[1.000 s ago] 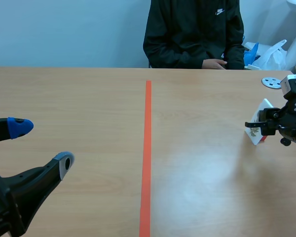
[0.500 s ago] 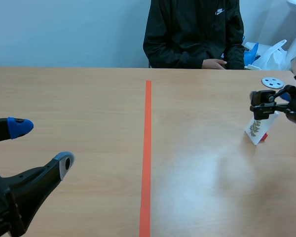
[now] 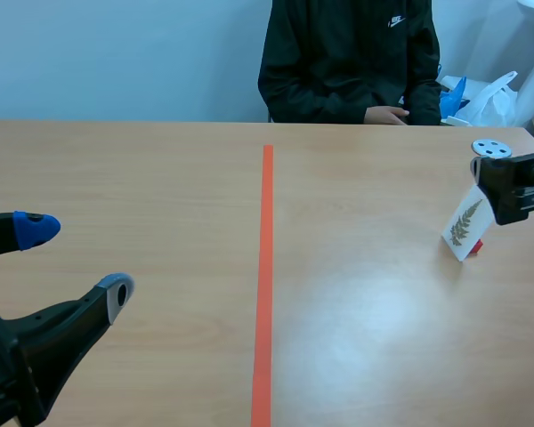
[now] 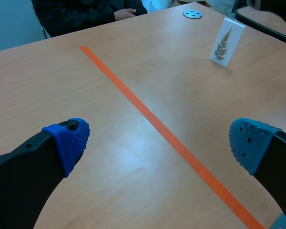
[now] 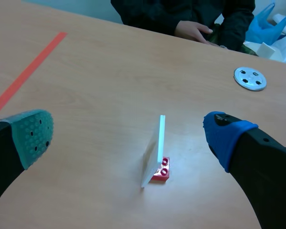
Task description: Sort the leaf by its shape. The table is split by an orange tape line. A compound leaf with several leaflets goes to the left side, a simple leaf with one blade goes to the right side. Return to the home posture when a red brick is placed on the table.
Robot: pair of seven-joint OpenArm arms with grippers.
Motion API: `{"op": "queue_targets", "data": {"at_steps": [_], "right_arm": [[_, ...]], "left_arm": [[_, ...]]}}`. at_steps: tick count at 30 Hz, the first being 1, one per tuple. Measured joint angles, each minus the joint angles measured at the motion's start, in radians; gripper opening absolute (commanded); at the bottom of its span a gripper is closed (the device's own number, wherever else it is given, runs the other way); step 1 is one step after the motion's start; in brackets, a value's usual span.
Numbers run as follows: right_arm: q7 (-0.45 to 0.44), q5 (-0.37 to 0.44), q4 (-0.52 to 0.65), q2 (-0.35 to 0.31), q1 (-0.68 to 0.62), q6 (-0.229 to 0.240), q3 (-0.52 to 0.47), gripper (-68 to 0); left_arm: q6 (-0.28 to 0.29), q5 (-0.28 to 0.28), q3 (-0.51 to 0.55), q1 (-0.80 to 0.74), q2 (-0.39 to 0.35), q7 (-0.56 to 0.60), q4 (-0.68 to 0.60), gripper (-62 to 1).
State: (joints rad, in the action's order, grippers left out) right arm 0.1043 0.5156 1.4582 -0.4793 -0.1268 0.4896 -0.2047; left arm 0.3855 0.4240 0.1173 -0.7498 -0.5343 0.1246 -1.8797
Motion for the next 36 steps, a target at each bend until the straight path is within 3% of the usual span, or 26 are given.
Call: {"op": "queue_targets", "data": {"at_steps": [3, 9, 18, 27, 36], "right_arm": [[0.06, 0.062, 0.12, -0.009, -0.078, 0.006, -0.032, 0.4], [0.111, 0.066, 0.314, -0.002, -0.225, 0.009, -0.031, 0.4], [0.133, 0.074, 0.526, 0.072, -0.41, 0.019, -0.03, 0.4], [0.133, 0.107, 0.559, 0.1, -0.469, 0.071, -0.022, 0.4], [0.126, 0.118, 0.559, 0.1, -0.467, 0.073, 0.043, 0.4]], "left_arm": [[0.0, 0.0, 0.0, 0.0, 0.0, 0.0, 0.0, 1.4], [0.0, 0.0, 0.0, 0.002, 0.0, 0.0, 0.0, 1.4], [0.0, 0.0, 0.0, 0.002, 0.0, 0.0, 0.0, 1.4], [0.0, 0.0, 0.0, 0.002, 0.0, 0.0, 0.0, 1.4], [0.0, 0.0, 0.0, 0.002, 0.0, 0.0, 0.0, 1.4]]}}
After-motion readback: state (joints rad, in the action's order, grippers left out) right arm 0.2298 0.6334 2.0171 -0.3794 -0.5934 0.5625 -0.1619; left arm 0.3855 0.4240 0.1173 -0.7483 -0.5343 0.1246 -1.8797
